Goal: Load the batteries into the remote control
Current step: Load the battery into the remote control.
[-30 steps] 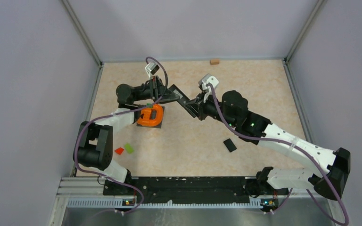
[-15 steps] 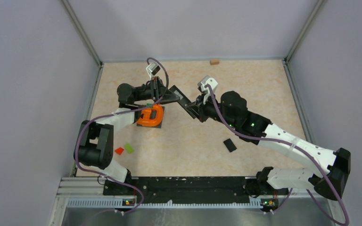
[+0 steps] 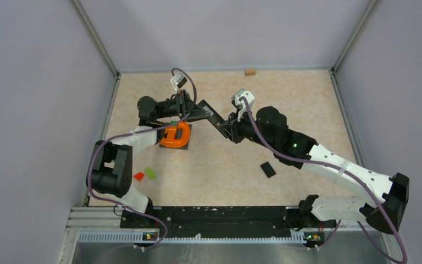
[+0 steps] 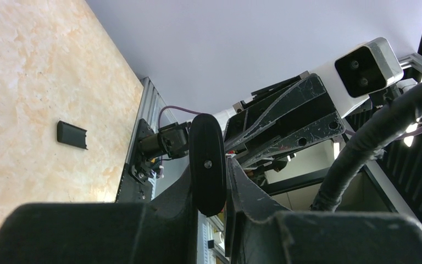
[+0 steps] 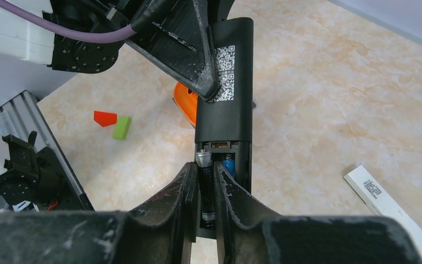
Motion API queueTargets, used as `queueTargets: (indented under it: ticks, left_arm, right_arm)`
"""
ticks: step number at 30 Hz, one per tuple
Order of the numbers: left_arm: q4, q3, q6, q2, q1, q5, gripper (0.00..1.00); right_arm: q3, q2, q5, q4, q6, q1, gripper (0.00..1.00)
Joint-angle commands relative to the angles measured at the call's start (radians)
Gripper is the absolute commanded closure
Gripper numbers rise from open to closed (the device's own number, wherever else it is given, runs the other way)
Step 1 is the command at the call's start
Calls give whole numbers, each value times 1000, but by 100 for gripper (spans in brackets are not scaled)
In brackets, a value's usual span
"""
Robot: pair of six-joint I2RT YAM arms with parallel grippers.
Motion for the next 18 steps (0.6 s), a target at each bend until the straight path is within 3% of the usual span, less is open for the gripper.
queueTargets:
  ticks: [1,13,18]
  left_arm:
    - [34,2,15,-5,-3,-33,100]
    - [-4,-2,48,-6,-3,-38,100]
    - [-19,-2,59,-9,-3,-38,100]
  right_arm:
    - [55,-9,40,-48,22,0,80]
    - [100,-4,62,-66,87,-1,53]
    - [119,-7,124,-79,122,-1,50]
